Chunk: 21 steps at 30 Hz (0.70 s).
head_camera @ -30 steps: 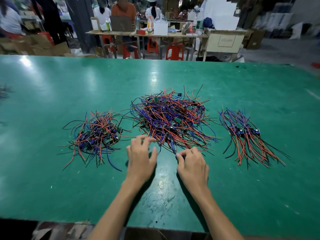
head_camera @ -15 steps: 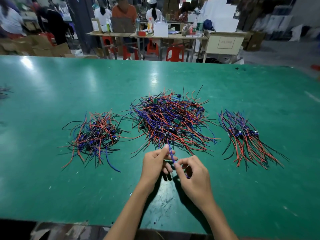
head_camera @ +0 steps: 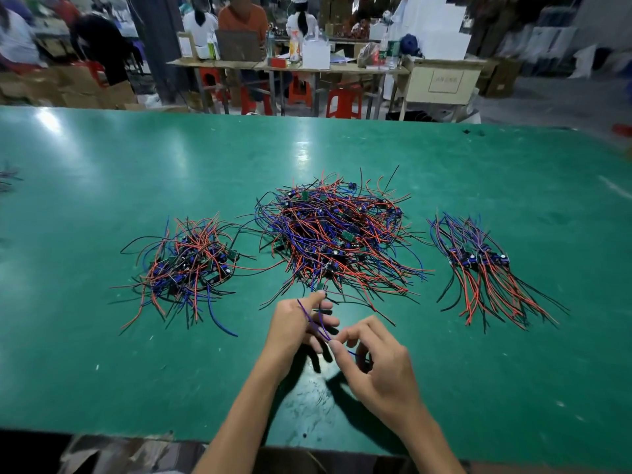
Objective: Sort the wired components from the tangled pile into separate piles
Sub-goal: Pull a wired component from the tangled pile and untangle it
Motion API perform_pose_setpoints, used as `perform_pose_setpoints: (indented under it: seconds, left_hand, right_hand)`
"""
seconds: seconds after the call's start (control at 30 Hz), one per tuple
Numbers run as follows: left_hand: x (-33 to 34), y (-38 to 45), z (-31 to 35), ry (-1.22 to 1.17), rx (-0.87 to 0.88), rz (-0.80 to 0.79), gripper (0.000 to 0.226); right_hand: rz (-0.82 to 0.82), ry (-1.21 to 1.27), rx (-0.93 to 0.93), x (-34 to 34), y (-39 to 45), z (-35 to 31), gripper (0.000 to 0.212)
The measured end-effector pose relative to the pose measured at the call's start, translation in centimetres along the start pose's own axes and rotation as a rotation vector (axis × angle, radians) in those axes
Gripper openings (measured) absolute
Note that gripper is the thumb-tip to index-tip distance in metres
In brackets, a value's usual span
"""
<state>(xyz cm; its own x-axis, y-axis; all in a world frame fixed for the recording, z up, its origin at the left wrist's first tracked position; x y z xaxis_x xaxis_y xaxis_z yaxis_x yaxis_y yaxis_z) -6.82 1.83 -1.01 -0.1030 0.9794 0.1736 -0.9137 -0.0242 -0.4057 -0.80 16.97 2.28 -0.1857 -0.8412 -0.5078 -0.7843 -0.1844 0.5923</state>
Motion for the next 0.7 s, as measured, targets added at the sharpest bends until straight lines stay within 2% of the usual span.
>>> perform_pose_setpoints:
  seconds: [0.07, 0.13, 0.27, 0.33, 0.4, 0.6, 0.7]
  left_hand:
    - [0.5, 0.6, -0.1, 0.06, -0.076, 0.03, 0.039]
    - [1.0, 0.8, -0.1, 0.021, -0.103, 0.029, 0.037]
    - [0.9, 0.6, 0.0, -0.139, 0.016, -0.06, 0.019]
    - [0.5, 0.2, 0.2, -0.168, 0.08, -0.094, 0.019]
    - [0.1, -0.3, 0.2, -0.171, 0.13, -0.129, 0.023]
    - [-0.6, -1.4, 0.1, -0.078, 0.196, -0.264, 0.027]
    - [-0.8, -1.7, 0.3, -0.101, 0.226, -0.338, 0.023]
  right_hand:
    - [-0.012, 0.002, -0.027, 0.1, -0.2, 0.0, 0.016]
    - [-0.012, 0.015, -0.047, 0.0, -0.4, 0.1, 0.016]
    - [-0.057, 0.094, -0.046, 0.1, -0.2, 0.1, 0.007]
    - [-0.012, 0.159, 0.027, -0.2, 0.0, 0.4, 0.011]
    - [0.093, 0.216, 0.147, -0.9, -0.1, 1.2, 0.018]
    - [0.568, 0.45, 0.421, -3.5, -0.8, 3.6, 0.008]
    - [0.729, 0.629, 0.588, -3.8, -1.4, 5.4, 0.003]
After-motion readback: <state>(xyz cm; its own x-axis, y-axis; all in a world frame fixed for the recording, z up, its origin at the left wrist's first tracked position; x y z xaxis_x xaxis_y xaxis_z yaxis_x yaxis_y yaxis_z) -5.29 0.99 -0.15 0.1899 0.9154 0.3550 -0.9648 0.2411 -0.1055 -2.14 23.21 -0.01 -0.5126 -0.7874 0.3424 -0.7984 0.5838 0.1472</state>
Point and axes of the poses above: each hand's wrist, its own y-axis towards the middle knuckle, its own x-axis out of the palm, z = x × y, the point moved 5 cm from there along y, towards the middle knuckle, and after that the axes turned 2 degrees about -x, right-handed, at the moved point
